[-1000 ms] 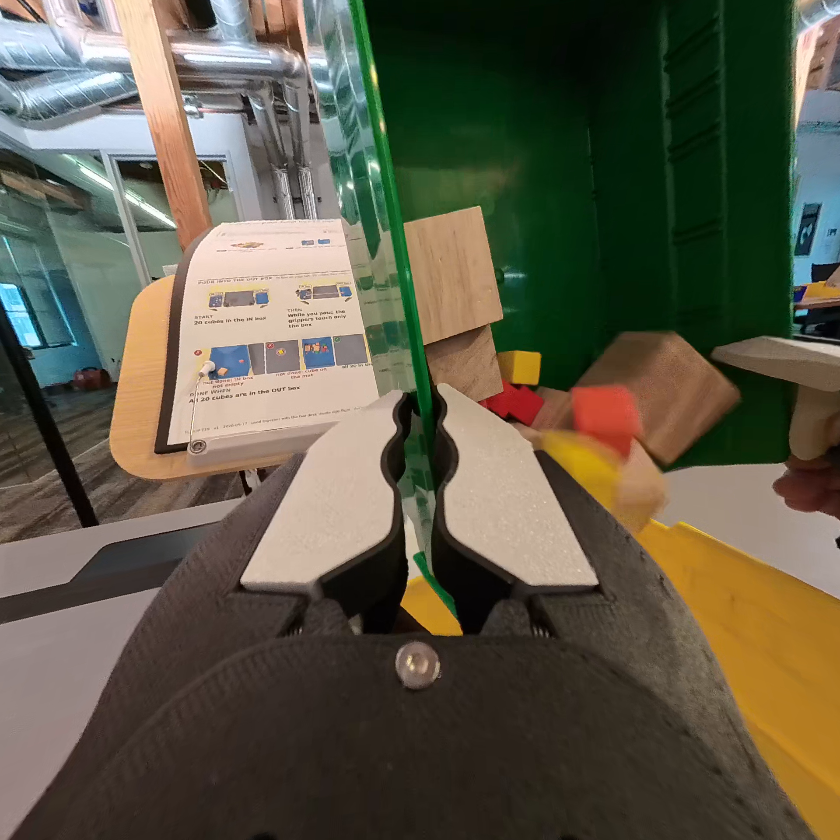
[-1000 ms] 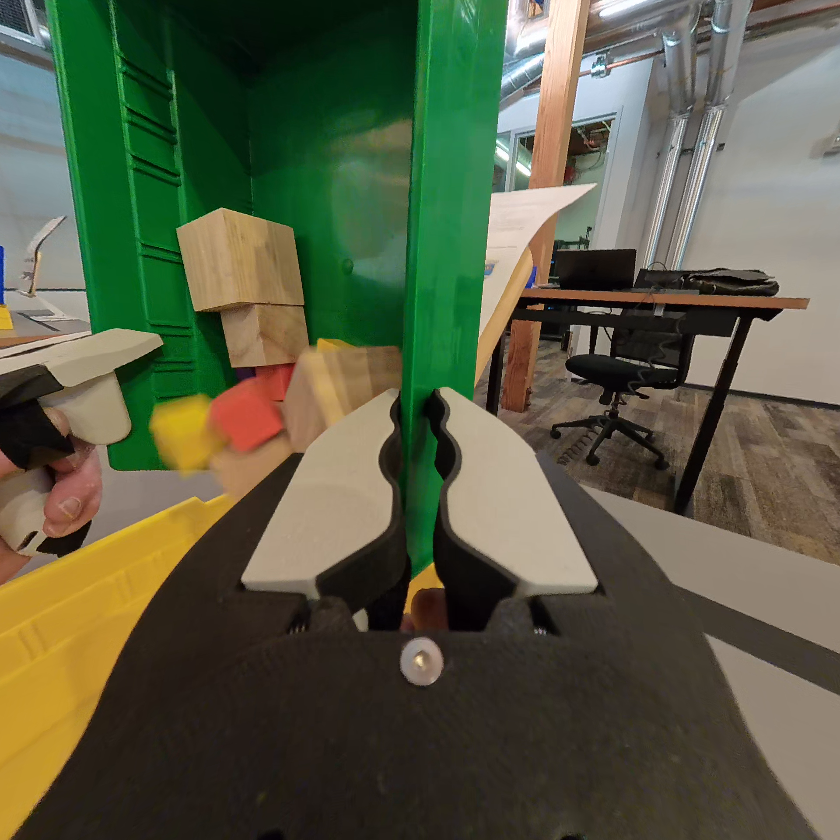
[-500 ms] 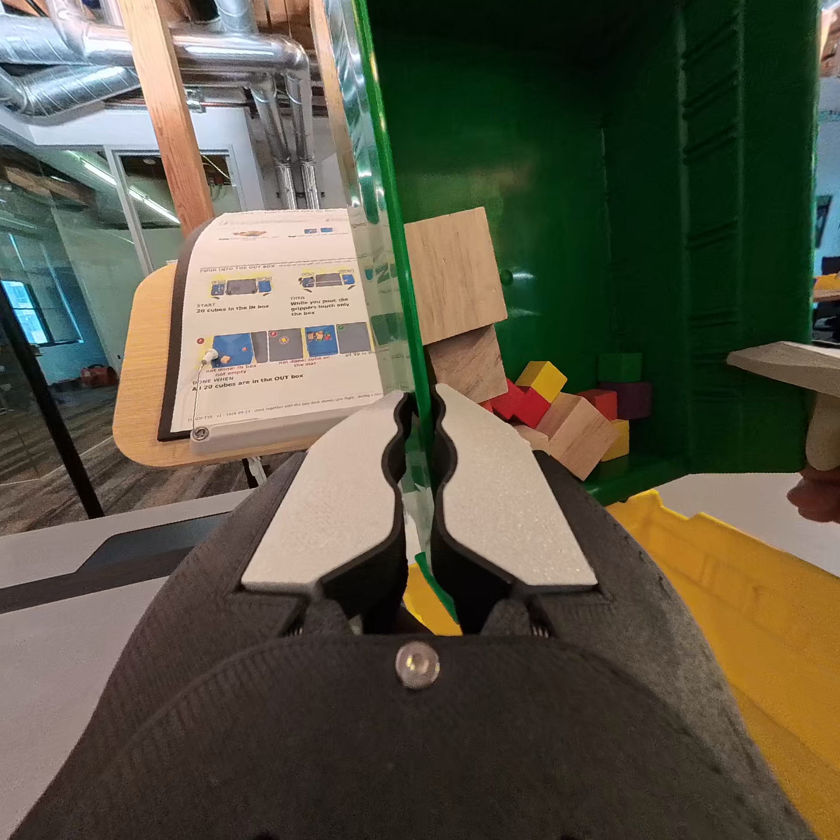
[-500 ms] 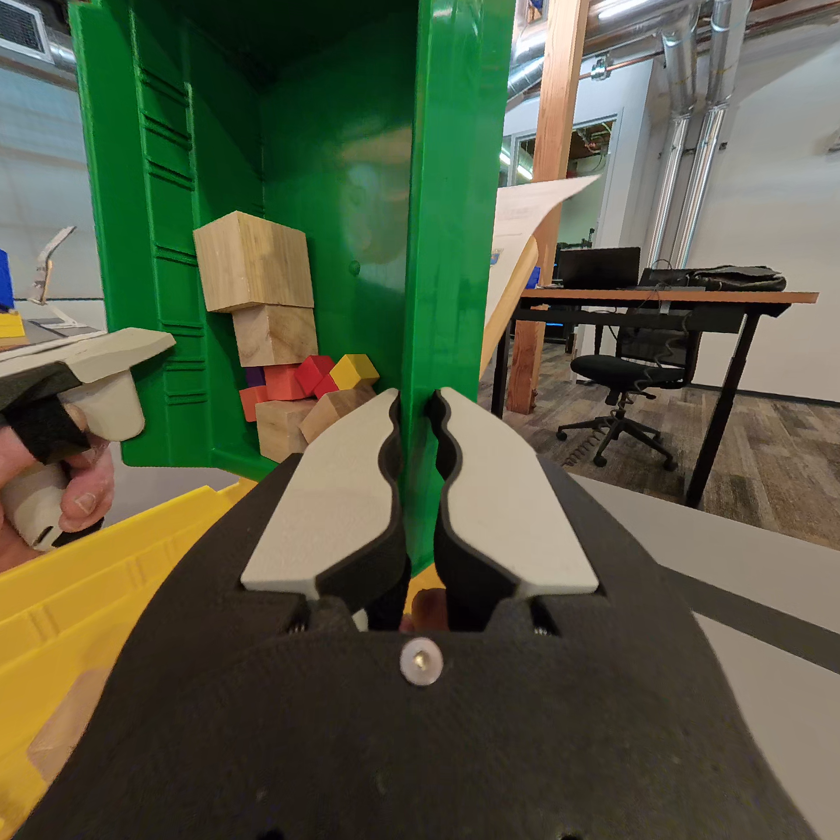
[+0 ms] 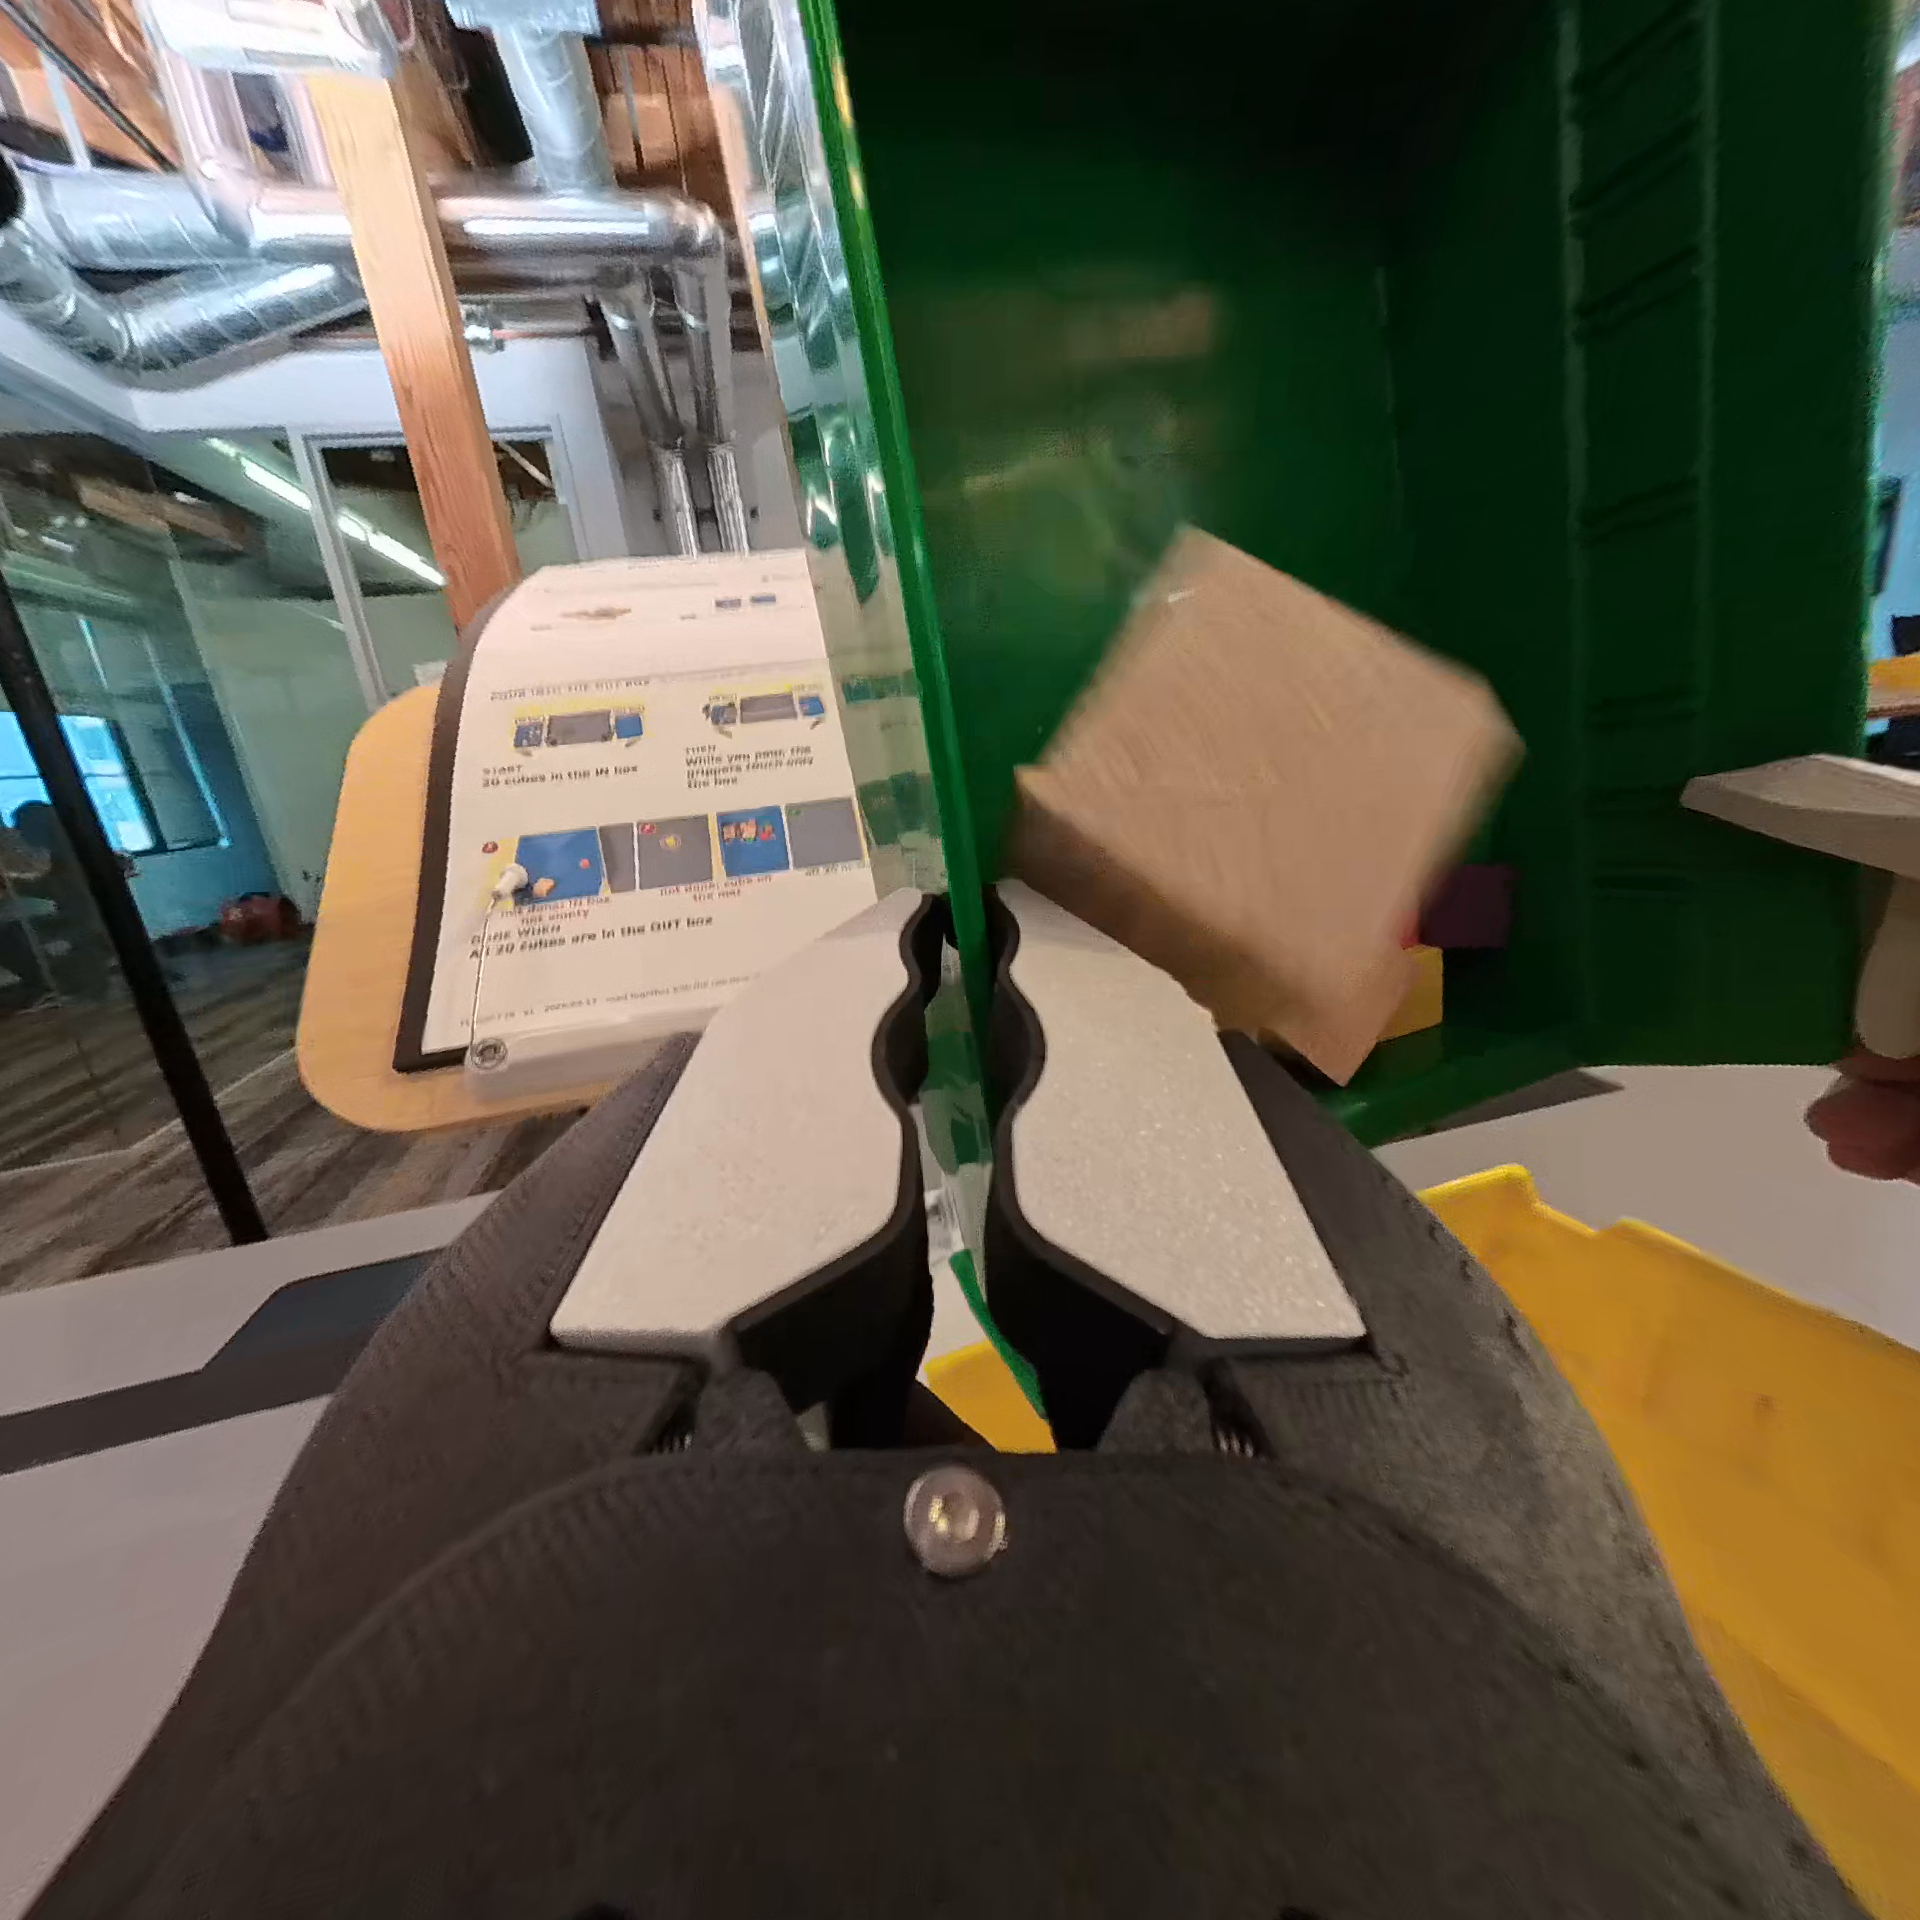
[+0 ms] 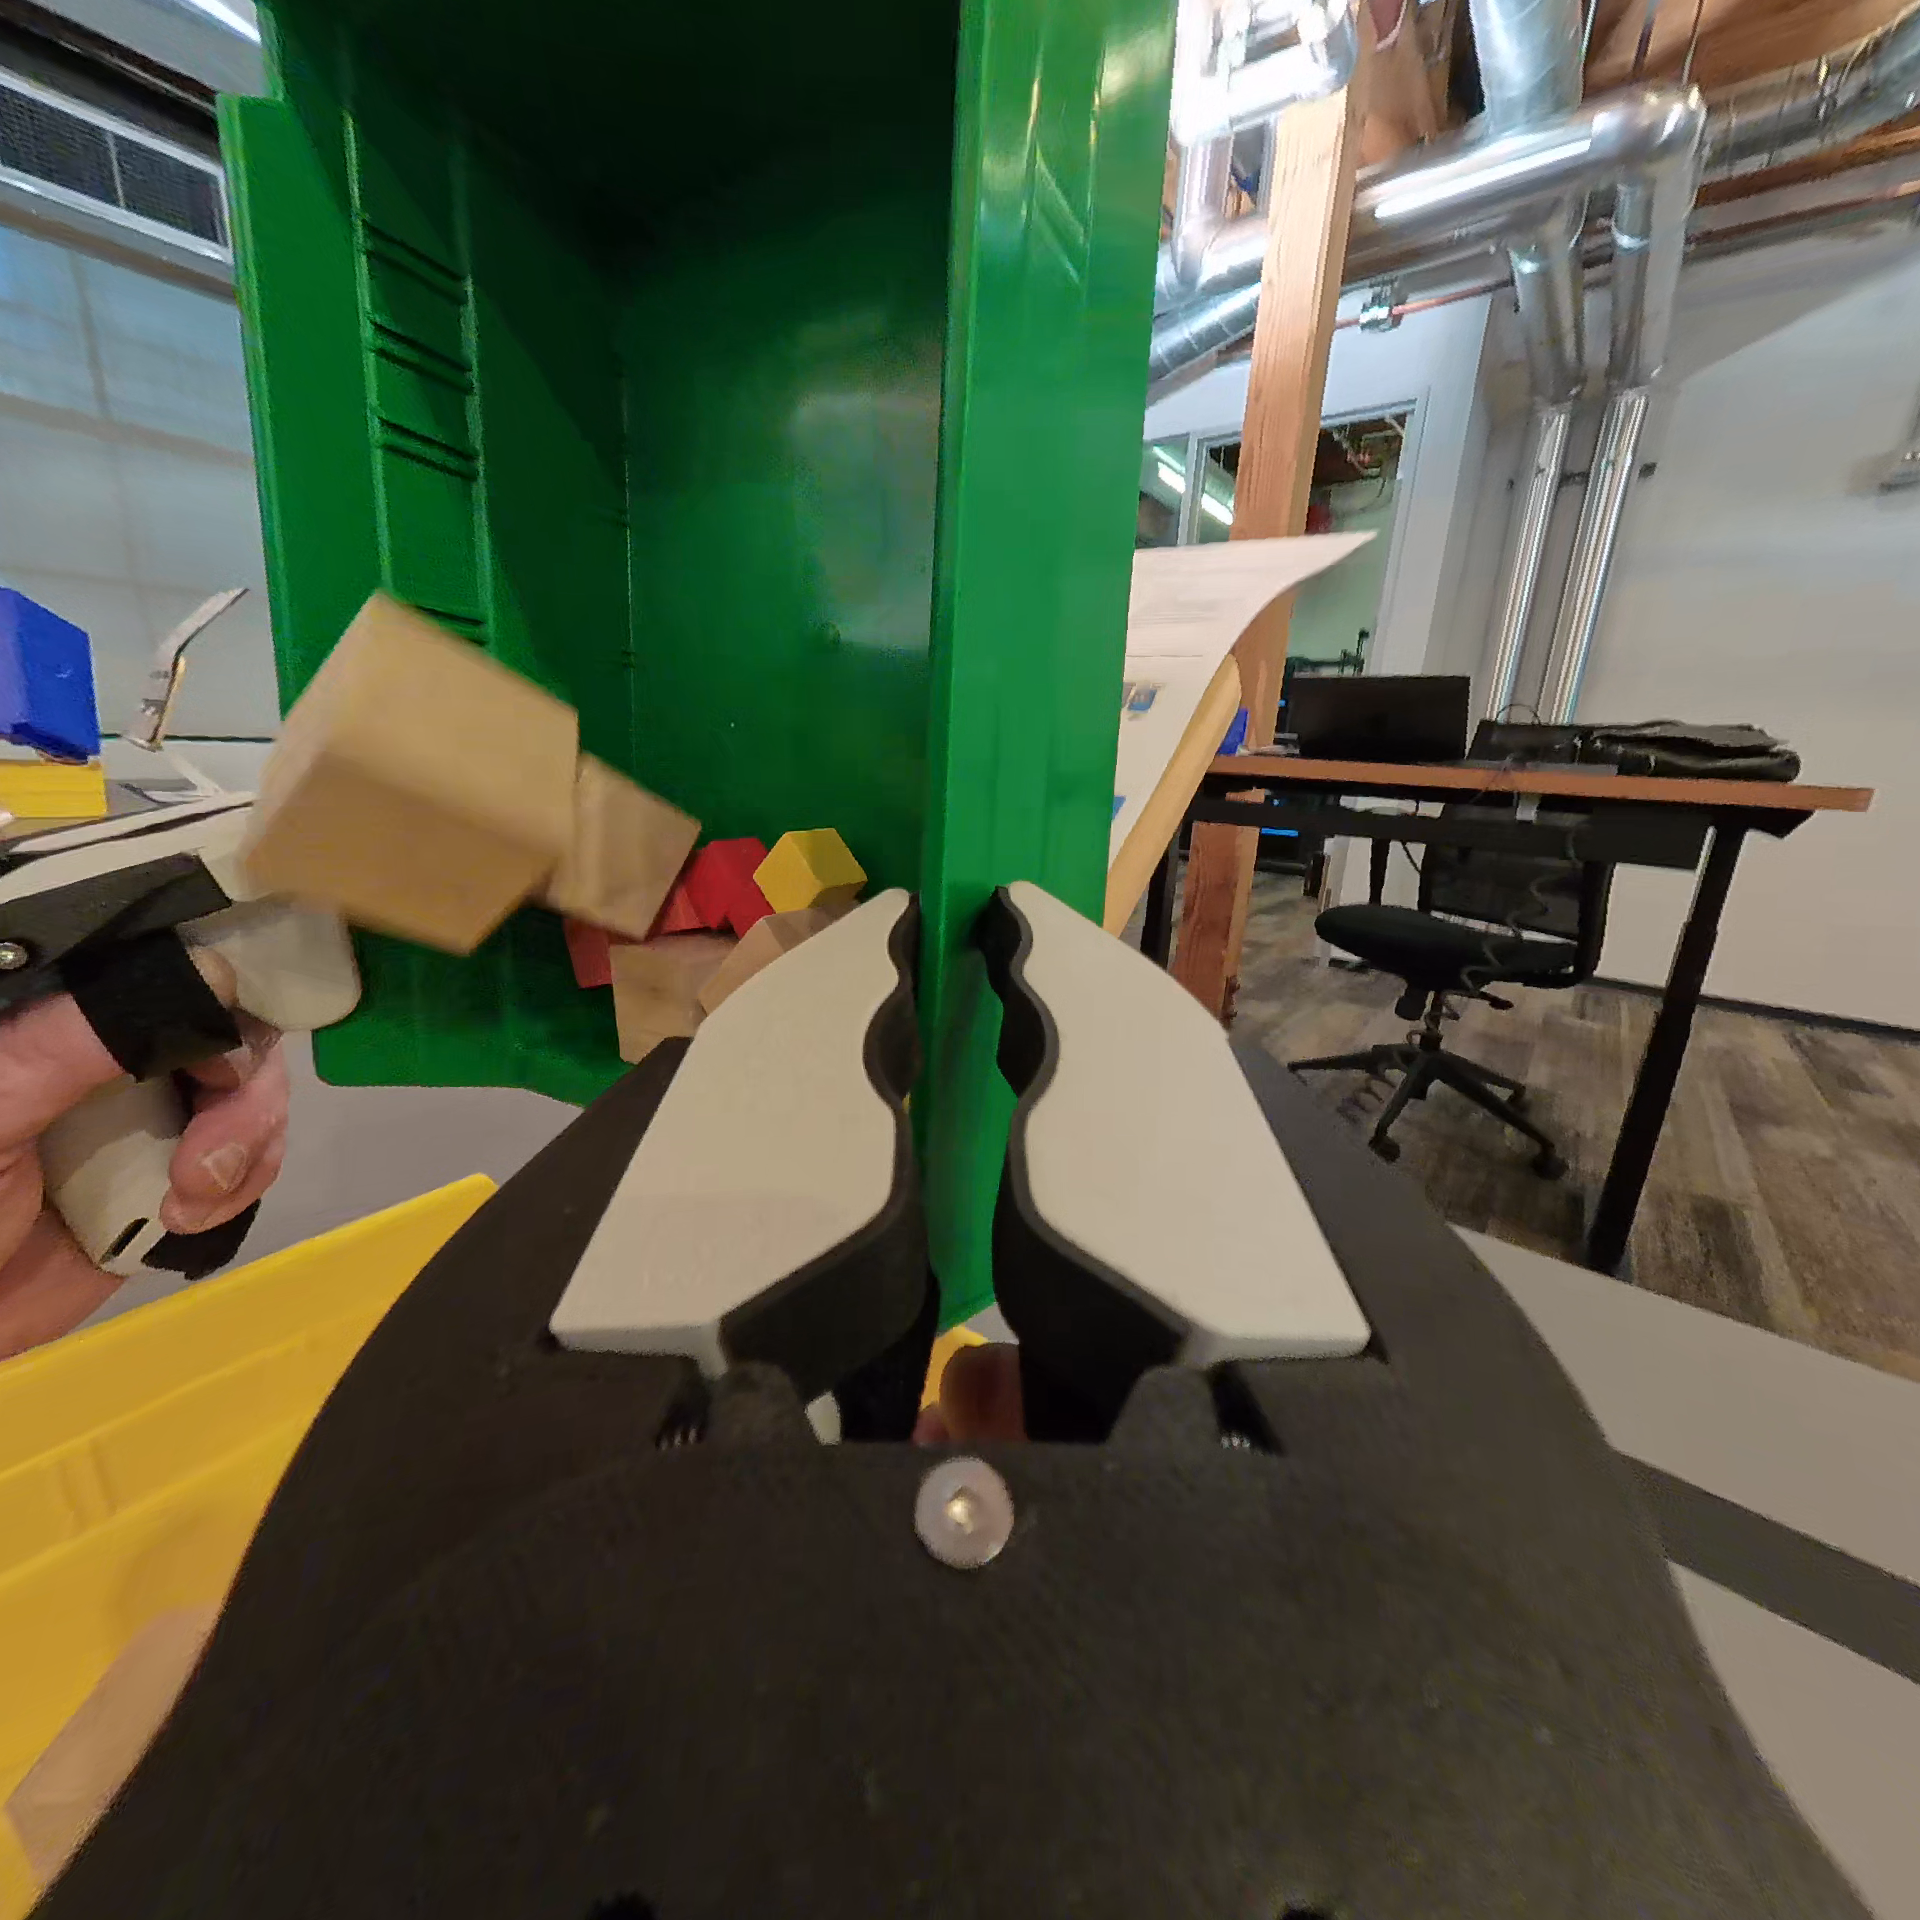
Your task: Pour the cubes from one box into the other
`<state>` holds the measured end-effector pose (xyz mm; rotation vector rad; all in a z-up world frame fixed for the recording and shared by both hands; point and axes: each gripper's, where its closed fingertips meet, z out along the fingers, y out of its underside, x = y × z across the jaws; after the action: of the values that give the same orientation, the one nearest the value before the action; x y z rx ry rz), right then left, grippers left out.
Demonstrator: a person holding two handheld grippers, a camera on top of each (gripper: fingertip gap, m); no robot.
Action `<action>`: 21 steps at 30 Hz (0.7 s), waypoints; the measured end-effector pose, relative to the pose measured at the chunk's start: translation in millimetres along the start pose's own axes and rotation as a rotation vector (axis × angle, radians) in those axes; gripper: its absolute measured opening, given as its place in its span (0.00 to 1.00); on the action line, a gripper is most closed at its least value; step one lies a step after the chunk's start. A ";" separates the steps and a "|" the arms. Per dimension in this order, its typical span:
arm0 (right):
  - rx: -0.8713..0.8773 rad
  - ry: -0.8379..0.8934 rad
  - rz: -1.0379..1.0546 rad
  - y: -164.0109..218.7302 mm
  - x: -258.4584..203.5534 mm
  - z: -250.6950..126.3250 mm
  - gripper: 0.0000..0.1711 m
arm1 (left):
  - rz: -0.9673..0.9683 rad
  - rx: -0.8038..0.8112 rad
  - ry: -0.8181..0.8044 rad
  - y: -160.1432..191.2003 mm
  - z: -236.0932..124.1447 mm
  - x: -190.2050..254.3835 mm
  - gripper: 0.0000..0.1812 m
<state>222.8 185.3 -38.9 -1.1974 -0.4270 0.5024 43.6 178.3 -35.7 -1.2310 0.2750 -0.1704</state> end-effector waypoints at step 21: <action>0.062 -0.024 -0.018 -9.6 -3.3 -5.1 0.04 | 0.019 0.080 0.000 -10.4 0.5 -0.3 0.03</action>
<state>224.3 176.8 -31.6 -1.1282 -0.4392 0.5116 43.7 175.4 -25.6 -1.1483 0.2777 -0.1634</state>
